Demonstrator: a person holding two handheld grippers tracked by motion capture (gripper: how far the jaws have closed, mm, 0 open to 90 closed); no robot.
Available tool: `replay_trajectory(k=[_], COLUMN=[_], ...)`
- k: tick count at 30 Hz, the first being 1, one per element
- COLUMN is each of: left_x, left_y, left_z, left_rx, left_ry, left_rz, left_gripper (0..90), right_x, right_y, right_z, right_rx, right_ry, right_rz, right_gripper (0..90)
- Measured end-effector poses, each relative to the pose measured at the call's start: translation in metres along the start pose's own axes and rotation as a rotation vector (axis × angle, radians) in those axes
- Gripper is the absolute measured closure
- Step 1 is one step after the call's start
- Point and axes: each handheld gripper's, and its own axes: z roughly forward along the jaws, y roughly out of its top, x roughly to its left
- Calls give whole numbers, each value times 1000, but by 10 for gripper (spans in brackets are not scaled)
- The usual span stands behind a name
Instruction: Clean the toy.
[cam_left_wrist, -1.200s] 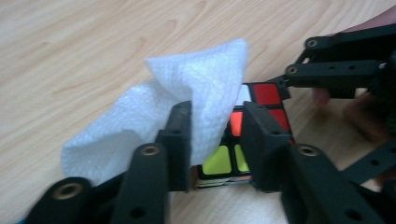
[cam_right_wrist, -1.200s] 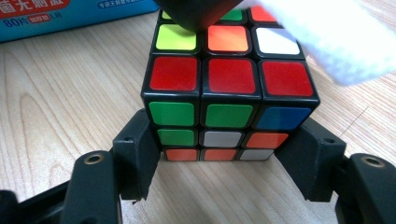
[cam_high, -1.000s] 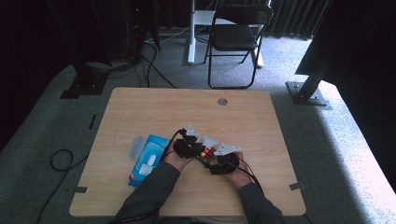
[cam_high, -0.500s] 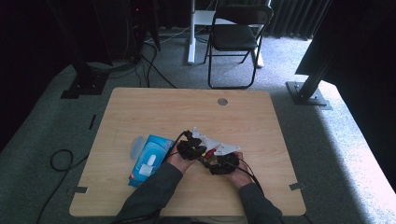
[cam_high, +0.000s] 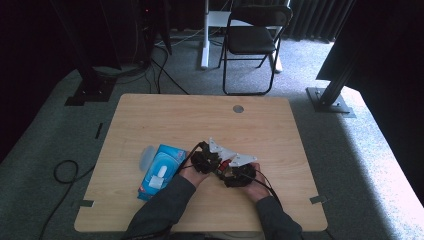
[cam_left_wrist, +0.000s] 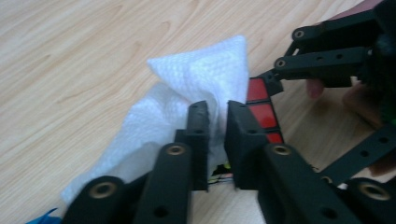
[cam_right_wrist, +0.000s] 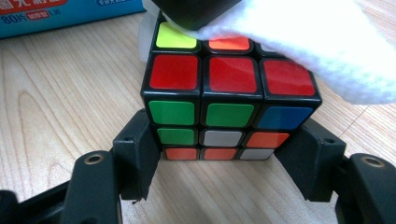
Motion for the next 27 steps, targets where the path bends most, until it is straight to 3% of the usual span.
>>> replay_trajectory(k=[5,13,17,22,24,27], left_x=[2,11,13,13,12,6], left_y=[-1,-3,-4,-4,-5,-5], left_z=[0,1,1,-1,-2,-1], left_rx=[-4,-11,-15,-14,-14,-25], left_ry=[17,-5,-56,-37,-55,-78], left_rz=[5,-46,-64,-62,-51,-17], left_gripper=[706,567,664,746,829,860], right_x=[0,0,0,0,-1,-1], right_y=[0,0,0,0,0,0], right_z=[0,0,0,0,0,0], right_rx=[0,2,2,4,4,5], right_ry=[-1,0,1,3,5,6], right_rz=[-1,-2,0,1,1,1], right_gripper=[337,337,336,336,335,335])
